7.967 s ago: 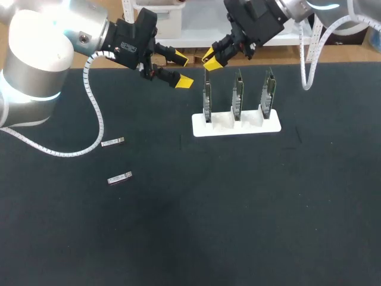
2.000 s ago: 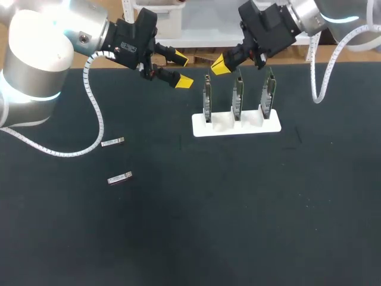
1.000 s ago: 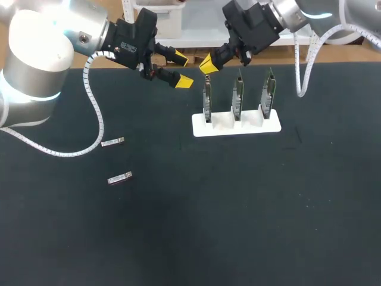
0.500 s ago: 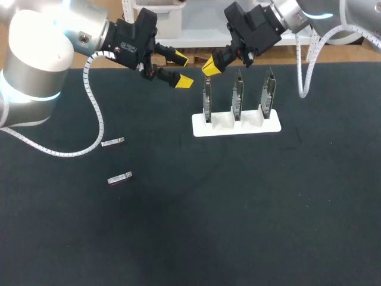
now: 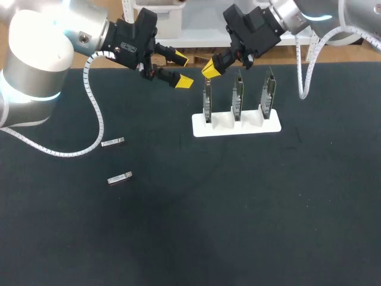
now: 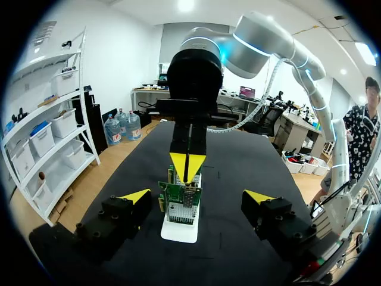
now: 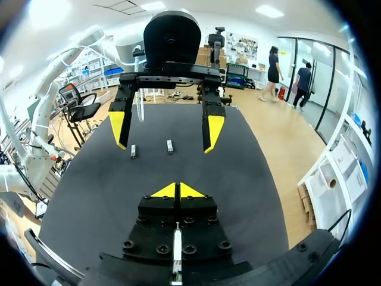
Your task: Pick up the optical module with the left hand, and insert it into the network port with the right hand.
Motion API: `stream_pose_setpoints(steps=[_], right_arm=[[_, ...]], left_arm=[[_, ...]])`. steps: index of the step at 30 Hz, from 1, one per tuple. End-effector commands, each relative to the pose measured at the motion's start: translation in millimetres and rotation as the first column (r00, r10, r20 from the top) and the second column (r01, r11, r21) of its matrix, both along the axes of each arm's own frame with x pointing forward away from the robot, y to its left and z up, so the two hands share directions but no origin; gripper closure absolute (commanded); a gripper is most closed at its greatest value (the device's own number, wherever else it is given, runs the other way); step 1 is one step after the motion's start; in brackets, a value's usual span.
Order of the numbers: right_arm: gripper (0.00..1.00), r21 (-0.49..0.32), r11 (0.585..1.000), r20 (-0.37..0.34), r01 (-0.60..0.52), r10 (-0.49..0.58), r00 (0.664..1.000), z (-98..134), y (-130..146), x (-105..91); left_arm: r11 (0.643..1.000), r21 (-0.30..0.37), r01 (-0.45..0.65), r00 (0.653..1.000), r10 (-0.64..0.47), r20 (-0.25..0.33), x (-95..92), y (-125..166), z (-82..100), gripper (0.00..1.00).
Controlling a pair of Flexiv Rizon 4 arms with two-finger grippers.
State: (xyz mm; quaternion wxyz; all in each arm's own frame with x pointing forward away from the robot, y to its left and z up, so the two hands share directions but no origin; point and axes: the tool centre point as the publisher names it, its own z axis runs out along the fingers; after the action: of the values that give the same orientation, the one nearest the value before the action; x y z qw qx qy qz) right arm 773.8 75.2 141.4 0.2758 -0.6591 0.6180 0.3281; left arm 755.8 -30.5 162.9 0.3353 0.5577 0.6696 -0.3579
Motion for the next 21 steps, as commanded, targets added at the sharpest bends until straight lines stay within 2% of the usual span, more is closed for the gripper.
stream_pose_setpoints(steps=[1, 21], right_arm=[[1.00, -0.003, 1.000, 0.003, 0.009, -0.009, 1.000, -4.8, -1.4, -4.0], [1.00, -0.008, 1.000, -0.005, 0.012, -0.012, 1.000, -11.9, 0.5, -5.1]], left_arm=[[1.000, 0.008, -0.001, 1.000, 0.001, -0.005, 1.4, -1.4, 0.9, 0.00], [1.000, 0.008, -0.001, 1.000, 0.001, -0.005, 1.4, -1.4, 0.9, 0.00]])
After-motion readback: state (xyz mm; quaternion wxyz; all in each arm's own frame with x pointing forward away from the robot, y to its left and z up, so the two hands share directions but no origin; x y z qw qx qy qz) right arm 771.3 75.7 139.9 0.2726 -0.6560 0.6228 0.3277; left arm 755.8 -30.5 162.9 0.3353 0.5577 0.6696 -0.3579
